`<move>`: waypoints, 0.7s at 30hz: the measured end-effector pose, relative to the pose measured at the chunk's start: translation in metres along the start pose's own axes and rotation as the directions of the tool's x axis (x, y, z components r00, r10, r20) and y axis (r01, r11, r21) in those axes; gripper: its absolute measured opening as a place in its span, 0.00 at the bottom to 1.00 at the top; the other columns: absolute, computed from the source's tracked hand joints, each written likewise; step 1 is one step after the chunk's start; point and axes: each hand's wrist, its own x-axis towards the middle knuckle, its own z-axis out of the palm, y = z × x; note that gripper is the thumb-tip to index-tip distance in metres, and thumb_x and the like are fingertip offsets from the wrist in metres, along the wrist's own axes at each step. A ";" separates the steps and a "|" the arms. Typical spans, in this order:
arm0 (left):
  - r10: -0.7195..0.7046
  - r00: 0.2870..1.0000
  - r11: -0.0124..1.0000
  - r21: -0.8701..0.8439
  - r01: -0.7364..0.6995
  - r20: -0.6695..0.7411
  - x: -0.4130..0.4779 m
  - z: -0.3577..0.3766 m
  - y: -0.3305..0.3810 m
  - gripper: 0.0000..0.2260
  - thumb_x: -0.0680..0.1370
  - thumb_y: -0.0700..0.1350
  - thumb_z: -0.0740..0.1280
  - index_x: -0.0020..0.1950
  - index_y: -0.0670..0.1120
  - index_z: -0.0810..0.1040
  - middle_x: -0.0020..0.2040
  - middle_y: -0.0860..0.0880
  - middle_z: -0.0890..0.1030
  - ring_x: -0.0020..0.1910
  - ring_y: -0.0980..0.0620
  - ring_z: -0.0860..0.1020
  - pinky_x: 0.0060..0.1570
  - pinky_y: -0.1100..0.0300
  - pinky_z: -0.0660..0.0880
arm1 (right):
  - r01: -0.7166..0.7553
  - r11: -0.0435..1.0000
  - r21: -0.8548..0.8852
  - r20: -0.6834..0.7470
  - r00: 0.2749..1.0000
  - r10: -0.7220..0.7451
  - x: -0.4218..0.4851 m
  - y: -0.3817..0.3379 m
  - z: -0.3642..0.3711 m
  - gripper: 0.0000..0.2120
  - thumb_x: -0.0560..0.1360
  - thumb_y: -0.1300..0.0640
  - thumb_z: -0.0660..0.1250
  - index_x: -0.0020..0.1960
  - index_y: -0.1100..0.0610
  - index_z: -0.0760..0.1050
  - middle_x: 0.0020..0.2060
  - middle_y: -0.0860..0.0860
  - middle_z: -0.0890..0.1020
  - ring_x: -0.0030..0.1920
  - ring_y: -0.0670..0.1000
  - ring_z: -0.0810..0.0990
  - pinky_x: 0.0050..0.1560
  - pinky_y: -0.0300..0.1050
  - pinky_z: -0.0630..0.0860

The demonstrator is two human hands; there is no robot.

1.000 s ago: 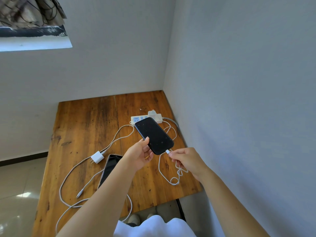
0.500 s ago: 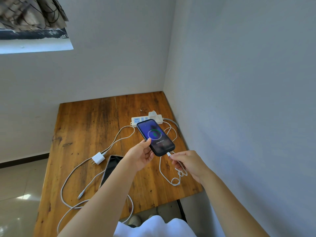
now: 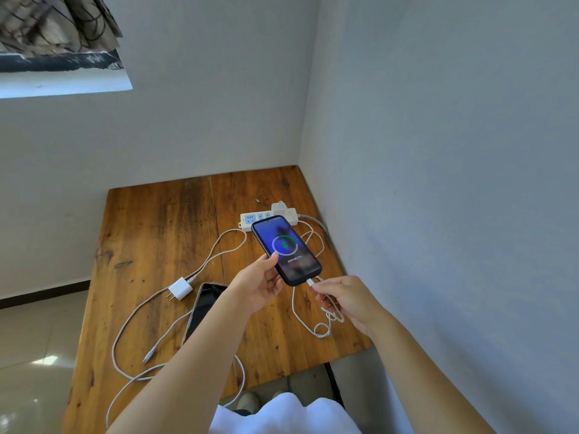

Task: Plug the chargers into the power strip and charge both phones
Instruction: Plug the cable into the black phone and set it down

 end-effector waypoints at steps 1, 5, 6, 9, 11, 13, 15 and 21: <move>0.000 1.000 1.000 0.001 0.000 -0.001 0.000 0.000 0.000 0.16 0.78 0.47 0.67 0.66 0.48 0.72 0.54 0.42 0.82 0.45 0.50 0.81 0.30 0.64 0.77 | -0.001 1.000 -0.001 0.000 1.000 0.001 0.000 0.000 0.000 0.10 0.76 0.54 0.67 0.41 0.59 0.83 0.32 0.50 0.82 0.37 0.48 0.80 0.45 0.44 0.77; -0.001 1.000 1.000 0.004 0.001 -0.003 0.000 0.001 -0.001 0.16 0.78 0.47 0.66 0.65 0.48 0.72 0.54 0.42 0.82 0.45 0.50 0.81 0.30 0.64 0.77 | -0.003 1.000 -0.013 0.004 1.000 0.004 0.000 0.001 0.000 0.11 0.76 0.55 0.67 0.42 0.60 0.83 0.33 0.50 0.82 0.38 0.48 0.80 0.45 0.43 0.77; -0.002 1.000 1.000 0.005 0.003 -0.004 0.000 0.001 -0.001 0.16 0.78 0.47 0.66 0.65 0.48 0.72 0.54 0.42 0.82 0.46 0.49 0.81 0.30 0.64 0.77 | -0.005 1.000 -0.017 0.005 1.000 0.005 0.000 0.001 0.000 0.11 0.76 0.55 0.67 0.43 0.61 0.83 0.33 0.50 0.82 0.38 0.48 0.80 0.45 0.43 0.77; -0.005 1.000 1.000 0.005 0.005 -0.001 0.000 0.000 -0.003 0.17 0.78 0.47 0.66 0.67 0.47 0.72 0.56 0.42 0.82 0.46 0.49 0.81 0.30 0.64 0.77 | -0.008 0.999 -0.033 0.001 1.000 0.008 0.001 0.002 -0.001 0.11 0.76 0.55 0.67 0.45 0.62 0.83 0.34 0.51 0.82 0.39 0.49 0.80 0.45 0.43 0.77; -0.006 1.000 1.000 0.004 0.006 0.002 0.000 -0.001 -0.003 0.17 0.78 0.47 0.66 0.67 0.47 0.72 0.57 0.41 0.82 0.46 0.49 0.81 0.29 0.64 0.77 | -0.010 0.999 -0.040 0.001 1.000 0.010 0.002 0.003 -0.001 0.12 0.76 0.55 0.67 0.45 0.63 0.83 0.34 0.51 0.82 0.39 0.49 0.80 0.45 0.43 0.77; -0.005 1.000 1.000 0.002 0.005 0.004 0.000 0.000 -0.003 0.17 0.79 0.47 0.66 0.67 0.47 0.72 0.56 0.42 0.82 0.46 0.49 0.81 0.29 0.64 0.77 | -0.013 0.999 -0.043 0.005 1.000 0.013 0.003 0.003 -0.001 0.12 0.76 0.55 0.67 0.45 0.63 0.83 0.33 0.51 0.82 0.39 0.49 0.79 0.45 0.43 0.77; -0.004 1.000 1.000 0.001 0.004 0.005 0.000 0.000 -0.003 0.16 0.79 0.47 0.66 0.66 0.47 0.72 0.56 0.42 0.82 0.45 0.49 0.81 0.29 0.64 0.77 | -0.012 0.999 -0.046 0.012 1.000 0.013 0.003 0.003 -0.001 0.12 0.76 0.55 0.67 0.44 0.63 0.83 0.32 0.51 0.82 0.38 0.49 0.79 0.45 0.43 0.77; 0.000 1.000 1.000 0.007 0.000 0.007 0.001 -0.001 -0.003 0.17 0.79 0.46 0.66 0.67 0.47 0.72 0.56 0.42 0.82 0.46 0.50 0.81 0.29 0.64 0.77 | -0.001 0.998 -0.061 0.013 1.000 0.002 0.003 0.003 -0.002 0.12 0.76 0.54 0.67 0.42 0.61 0.83 0.32 0.50 0.81 0.37 0.48 0.79 0.44 0.43 0.77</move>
